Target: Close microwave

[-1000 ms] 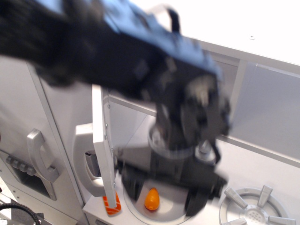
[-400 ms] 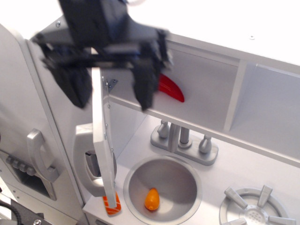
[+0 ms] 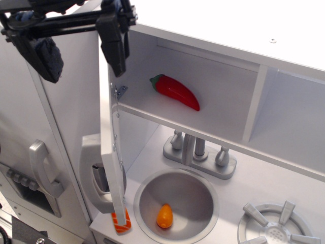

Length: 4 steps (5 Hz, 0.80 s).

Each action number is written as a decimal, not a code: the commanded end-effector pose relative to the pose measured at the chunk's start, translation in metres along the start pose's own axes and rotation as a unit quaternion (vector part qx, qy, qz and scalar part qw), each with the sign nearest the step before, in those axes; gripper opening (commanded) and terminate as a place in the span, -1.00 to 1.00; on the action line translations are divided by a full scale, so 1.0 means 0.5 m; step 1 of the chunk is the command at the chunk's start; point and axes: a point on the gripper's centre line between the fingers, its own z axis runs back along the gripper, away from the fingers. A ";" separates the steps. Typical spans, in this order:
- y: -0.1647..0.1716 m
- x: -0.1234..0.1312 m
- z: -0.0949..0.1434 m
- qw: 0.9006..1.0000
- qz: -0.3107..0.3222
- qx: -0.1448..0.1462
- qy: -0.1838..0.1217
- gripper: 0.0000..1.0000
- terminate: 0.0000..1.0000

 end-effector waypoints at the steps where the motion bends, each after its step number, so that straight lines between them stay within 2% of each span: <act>1: 0.023 0.019 -0.067 0.999 0.015 0.033 -0.029 1.00 -1.00; 2: 0.023 0.040 -0.086 0.998 0.026 0.053 -0.034 1.00 -1.00; 4: -0.031 0.046 -0.142 0.998 0.029 0.053 -0.028 1.00 -1.00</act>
